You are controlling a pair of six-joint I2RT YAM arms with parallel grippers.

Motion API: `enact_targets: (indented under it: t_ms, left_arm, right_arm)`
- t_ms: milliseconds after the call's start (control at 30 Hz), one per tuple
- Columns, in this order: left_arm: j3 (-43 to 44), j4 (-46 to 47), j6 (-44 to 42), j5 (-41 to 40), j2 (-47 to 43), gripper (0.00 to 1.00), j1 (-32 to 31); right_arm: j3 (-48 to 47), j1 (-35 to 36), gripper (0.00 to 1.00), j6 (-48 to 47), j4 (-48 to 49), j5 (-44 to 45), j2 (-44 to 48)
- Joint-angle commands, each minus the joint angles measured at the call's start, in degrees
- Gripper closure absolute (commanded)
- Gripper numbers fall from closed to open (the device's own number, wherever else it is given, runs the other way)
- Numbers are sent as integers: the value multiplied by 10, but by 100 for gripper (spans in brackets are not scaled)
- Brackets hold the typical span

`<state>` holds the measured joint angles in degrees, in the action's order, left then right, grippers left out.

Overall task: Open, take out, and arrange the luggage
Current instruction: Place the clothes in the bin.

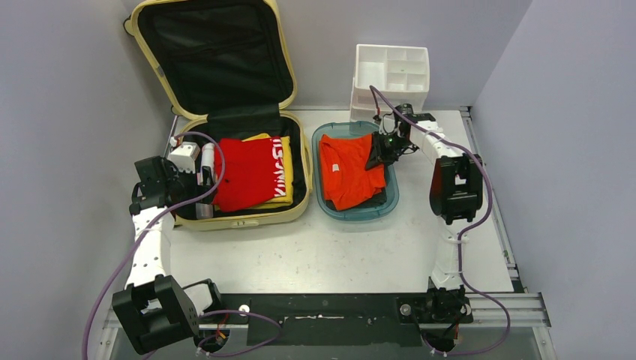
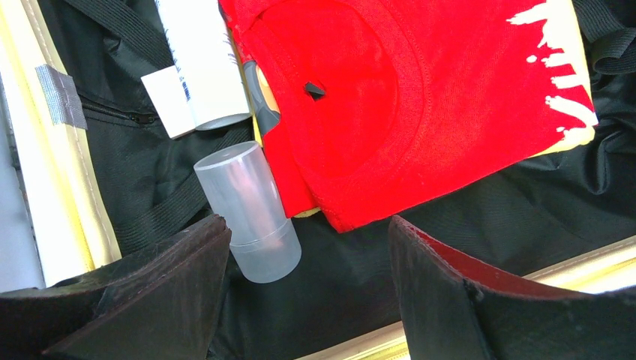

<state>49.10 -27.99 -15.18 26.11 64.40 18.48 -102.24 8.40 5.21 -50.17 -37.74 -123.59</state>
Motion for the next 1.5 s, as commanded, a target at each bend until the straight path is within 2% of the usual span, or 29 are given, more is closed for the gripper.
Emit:
enact_targets:
  t_ms: [0,100,133,233,333,400,533,833,933,1133,1167,1467]
  left_arm:
    - [0,25,7,3,-11,26,5]
    - [-1,25,6,2,-14,26,5]
    - [-2,25,6,2,-14,26,5]
    - [-2,26,6,2,-15,26,6]
    - [-4,28,6,1,-16,26,6]
    - [-4,29,6,3,-16,26,7]
    - [-4,32,8,5,-13,26,8]
    - [-6,33,8,6,-18,25,10]
    - [-8,35,8,7,-21,26,12]
    - [-8,33,7,11,-22,26,12]
    - [-8,33,5,11,-23,25,12]
    - [-5,30,-4,10,-24,25,12]
  right_arm:
    - [-3,7,100,-21,9,21,6]
    - [-1,8,100,-21,12,32,10]
    - [-1,8,97,-23,12,34,11]
    - [1,17,79,-38,1,48,14]
    - [13,30,55,-48,3,89,38]
    - [20,39,45,-55,12,127,62]
    - [13,54,39,-69,16,193,106]
    - [-11,85,38,-86,21,294,175]
    - [3,91,42,-90,41,306,198]
    - [93,106,97,-87,80,282,204]
    - [107,106,100,-86,83,279,200]
    - [229,121,100,-107,118,343,210]
